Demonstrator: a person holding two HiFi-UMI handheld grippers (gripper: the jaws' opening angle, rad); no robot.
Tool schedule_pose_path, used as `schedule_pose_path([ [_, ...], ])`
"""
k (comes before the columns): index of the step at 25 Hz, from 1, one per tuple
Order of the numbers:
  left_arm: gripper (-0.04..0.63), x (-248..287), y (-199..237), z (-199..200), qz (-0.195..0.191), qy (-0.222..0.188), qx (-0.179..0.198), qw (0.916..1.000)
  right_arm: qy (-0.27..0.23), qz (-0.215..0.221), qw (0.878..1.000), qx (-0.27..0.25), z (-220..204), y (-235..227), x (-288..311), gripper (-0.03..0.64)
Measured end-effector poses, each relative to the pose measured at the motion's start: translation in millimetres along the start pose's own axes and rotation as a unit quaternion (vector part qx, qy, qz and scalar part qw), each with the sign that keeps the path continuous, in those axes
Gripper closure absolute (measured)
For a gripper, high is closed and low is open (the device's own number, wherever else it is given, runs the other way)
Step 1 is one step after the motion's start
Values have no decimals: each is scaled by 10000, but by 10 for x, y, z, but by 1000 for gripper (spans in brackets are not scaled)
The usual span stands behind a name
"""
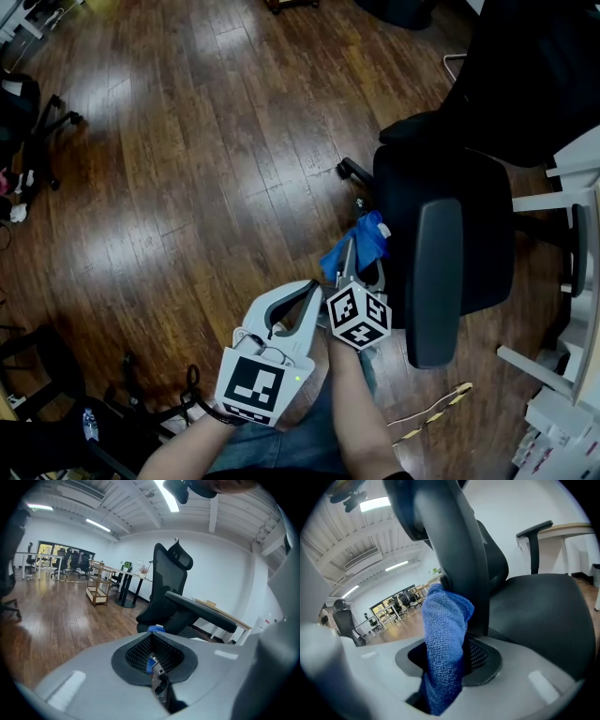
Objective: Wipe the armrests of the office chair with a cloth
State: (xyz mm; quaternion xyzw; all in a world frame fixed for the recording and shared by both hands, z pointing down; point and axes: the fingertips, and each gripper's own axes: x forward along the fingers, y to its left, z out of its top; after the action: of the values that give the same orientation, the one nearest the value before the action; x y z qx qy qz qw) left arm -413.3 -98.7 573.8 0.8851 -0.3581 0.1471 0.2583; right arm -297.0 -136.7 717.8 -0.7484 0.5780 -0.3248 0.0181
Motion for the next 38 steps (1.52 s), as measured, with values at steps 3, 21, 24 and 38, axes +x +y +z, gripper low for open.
schedule_pose_path([
  [3,591,-5,54,-71,10,66,-10,10000,146,-74,9999,24,-134,-74,106,472],
  [21,591,111,182,-255,42,203,118,9997,1118,-248,9927,-391,-811,-501,636,472],
  [24,591,100,179,-242,68,200,99,9997,1181,-220,9918,-439,-840,-483,616,472],
  [38,591,-114,111,38,450,-37,-253,9987,800,646,9931,-562,-159,442,-164,474],
])
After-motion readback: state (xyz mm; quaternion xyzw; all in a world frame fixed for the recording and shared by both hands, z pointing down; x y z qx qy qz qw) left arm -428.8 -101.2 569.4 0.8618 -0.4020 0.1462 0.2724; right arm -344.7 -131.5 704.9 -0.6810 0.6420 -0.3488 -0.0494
